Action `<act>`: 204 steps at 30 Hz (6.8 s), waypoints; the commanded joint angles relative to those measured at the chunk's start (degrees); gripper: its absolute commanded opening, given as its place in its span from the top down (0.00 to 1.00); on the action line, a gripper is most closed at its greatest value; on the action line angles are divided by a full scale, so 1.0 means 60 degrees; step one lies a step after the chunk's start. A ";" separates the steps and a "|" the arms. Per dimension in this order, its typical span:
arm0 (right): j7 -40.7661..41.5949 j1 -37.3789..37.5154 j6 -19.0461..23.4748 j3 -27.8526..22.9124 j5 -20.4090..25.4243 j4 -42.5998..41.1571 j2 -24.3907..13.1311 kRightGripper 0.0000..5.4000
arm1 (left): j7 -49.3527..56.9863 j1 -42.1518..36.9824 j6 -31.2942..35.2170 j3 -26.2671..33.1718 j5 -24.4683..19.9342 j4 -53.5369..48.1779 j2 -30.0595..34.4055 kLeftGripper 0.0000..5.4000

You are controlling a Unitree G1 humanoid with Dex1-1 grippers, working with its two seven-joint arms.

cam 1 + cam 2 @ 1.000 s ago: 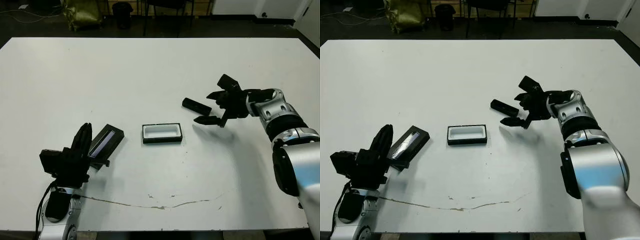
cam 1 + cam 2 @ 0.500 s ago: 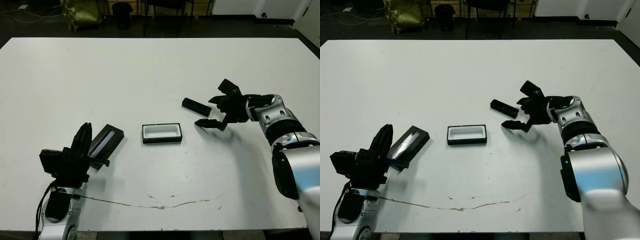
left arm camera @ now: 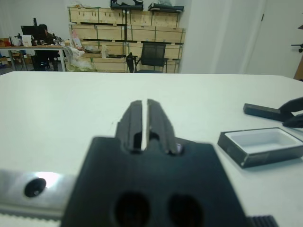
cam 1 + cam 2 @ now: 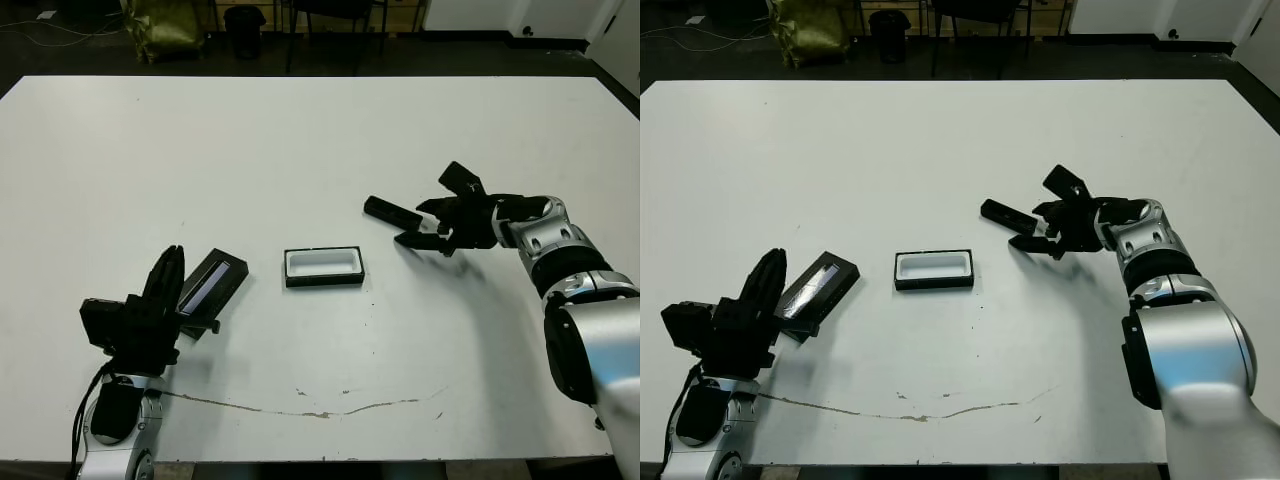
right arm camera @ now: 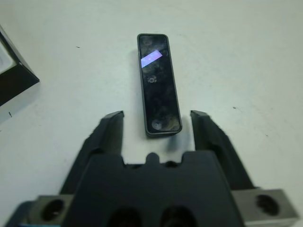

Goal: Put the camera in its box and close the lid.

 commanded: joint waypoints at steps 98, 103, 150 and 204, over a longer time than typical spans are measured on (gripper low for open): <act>0.4160 0.0593 0.3118 0.2541 0.1347 -0.7041 0.0089 0.93 | 0.0201 0.0191 0.0259 -0.0100 0.0103 0.0030 0.0066 1.00; 0.4152 0.0617 0.2994 0.2534 0.1265 -0.7005 -0.0028 0.93 | 0.0171 0.0261 0.0380 -0.0080 -0.0052 -0.0060 0.0063 1.00; 0.3830 0.0824 0.1852 0.3361 0.0495 -0.6251 0.0139 0.93 | 0.0233 0.0367 0.0162 -0.0066 -0.0085 0.0082 0.0018 1.00; 0.4891 0.0341 0.2339 0.4143 0.0409 -0.6548 0.1208 0.79 | 0.0599 0.0539 0.0387 -0.0151 0.0107 -0.0119 -0.0076 1.00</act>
